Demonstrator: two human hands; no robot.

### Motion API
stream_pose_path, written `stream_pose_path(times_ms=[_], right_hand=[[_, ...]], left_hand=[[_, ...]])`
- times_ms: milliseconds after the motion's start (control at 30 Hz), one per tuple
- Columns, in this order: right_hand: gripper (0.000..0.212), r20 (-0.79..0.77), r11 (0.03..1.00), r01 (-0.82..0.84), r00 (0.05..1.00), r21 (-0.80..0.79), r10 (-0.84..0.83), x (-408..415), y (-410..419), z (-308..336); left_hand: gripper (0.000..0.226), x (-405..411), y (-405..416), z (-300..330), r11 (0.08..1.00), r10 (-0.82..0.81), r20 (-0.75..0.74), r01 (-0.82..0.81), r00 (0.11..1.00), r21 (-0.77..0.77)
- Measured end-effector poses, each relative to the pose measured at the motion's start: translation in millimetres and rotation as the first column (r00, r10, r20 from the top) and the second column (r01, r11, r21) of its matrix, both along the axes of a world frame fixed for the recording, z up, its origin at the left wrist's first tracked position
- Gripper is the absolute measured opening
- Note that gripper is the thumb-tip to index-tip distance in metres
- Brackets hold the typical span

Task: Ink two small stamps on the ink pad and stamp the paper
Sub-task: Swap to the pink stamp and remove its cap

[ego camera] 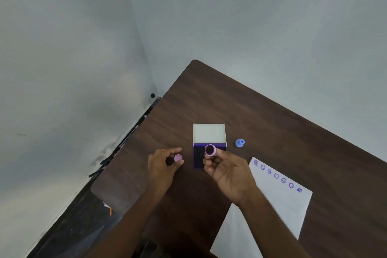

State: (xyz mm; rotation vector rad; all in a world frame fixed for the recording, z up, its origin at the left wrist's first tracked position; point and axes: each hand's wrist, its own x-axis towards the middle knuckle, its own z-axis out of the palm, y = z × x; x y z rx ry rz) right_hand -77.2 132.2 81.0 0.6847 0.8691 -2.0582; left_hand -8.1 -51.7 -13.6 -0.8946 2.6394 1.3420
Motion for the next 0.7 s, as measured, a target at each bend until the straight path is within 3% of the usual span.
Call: stream_pose_path(times_ms=[67,233,367,467,600,700], right_hand=[[0.039,0.02,0.999,0.004,1.0,-0.045,-0.004,0,3,0],[0.035,0.027,0.986,0.049,0.999,-0.159,-0.046,0,7,0],[0.037,0.05,0.955,0.075,0.997,-0.287,-0.063,2,7,-2],[0.05,0.051,0.933,0.097,0.995,-0.348,-0.084,5,7,-5],[0.033,0.069,0.917,0.113,0.993,-0.381,-0.094,4,9,-8],[0.034,0.095,0.925,0.117,0.992,-0.362,-0.088,2,10,-13]], left_hand=[[0.032,-6,7,30,0.99,-0.039,-0.078,0.049,0.996,0.135],[0.041,-20,22,94,0.94,-0.171,-0.339,0.256,0.925,0.225],[0.049,-30,35,114,0.936,-0.245,-0.336,0.312,0.91,0.164],[0.048,-34,43,119,0.939,-0.268,-0.347,0.325,0.899,0.115],[0.05,-38,47,119,0.936,-0.318,-0.371,0.352,0.873,0.025],[0.052,-40,45,116,0.934,-0.331,-0.35,0.356,0.876,0.008]])
